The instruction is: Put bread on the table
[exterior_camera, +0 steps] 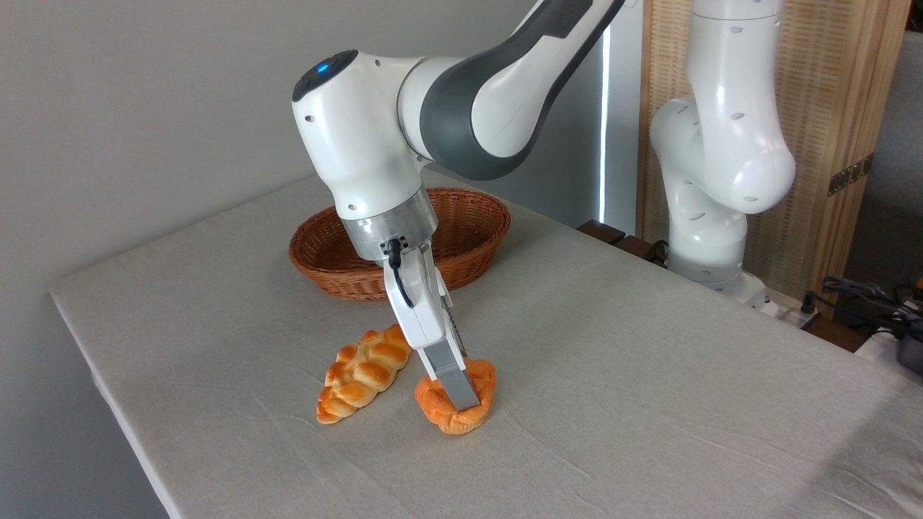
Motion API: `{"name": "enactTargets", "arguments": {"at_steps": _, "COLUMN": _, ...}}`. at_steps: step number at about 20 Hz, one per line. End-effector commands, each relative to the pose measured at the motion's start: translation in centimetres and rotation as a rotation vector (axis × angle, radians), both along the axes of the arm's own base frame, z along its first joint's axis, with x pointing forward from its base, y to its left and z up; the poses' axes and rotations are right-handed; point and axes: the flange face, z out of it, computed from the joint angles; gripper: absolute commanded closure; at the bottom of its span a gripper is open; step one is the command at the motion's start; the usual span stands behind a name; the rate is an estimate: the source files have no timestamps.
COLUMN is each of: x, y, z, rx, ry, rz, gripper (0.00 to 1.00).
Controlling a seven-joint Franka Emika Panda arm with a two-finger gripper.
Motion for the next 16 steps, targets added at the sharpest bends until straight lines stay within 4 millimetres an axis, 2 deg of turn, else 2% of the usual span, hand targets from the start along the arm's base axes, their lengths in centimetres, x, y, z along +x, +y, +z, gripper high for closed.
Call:
{"name": "enactTargets", "arguments": {"at_steps": 1, "x": -0.4, "y": 0.0, "z": 0.7, "rx": -0.005, "ry": 0.003, "rz": -0.017, "gripper": 0.0}}
{"name": "enactTargets", "arguments": {"at_steps": 6, "x": -1.1, "y": 0.5, "z": 0.7, "rx": 0.004, "ry": 0.052, "rz": 0.007, "gripper": 0.0}}
{"name": "enactTargets", "arguments": {"at_steps": 8, "x": -0.8, "y": 2.1, "z": 3.0, "rx": -0.007, "ry": 0.039, "rz": 0.037, "gripper": 0.0}}
{"name": "enactTargets", "arguments": {"at_steps": 9, "x": -0.8, "y": 2.0, "z": 3.6, "rx": -0.006, "ry": 0.046, "rz": 0.039, "gripper": 0.0}}
{"name": "enactTargets", "arguments": {"at_steps": 11, "x": -0.2, "y": 0.9, "z": 6.7, "rx": -0.038, "ry": 0.027, "rz": 0.057, "gripper": 0.0}}
{"name": "enactTargets", "arguments": {"at_steps": 13, "x": 0.5, "y": -0.8, "z": 12.7, "rx": -0.149, "ry": -0.02, "rz": 0.175, "gripper": 0.0}}
{"name": "enactTargets", "arguments": {"at_steps": 16, "x": 0.9, "y": -0.7, "z": 18.0, "rx": -0.275, "ry": -0.069, "rz": 0.381, "gripper": 0.0}}
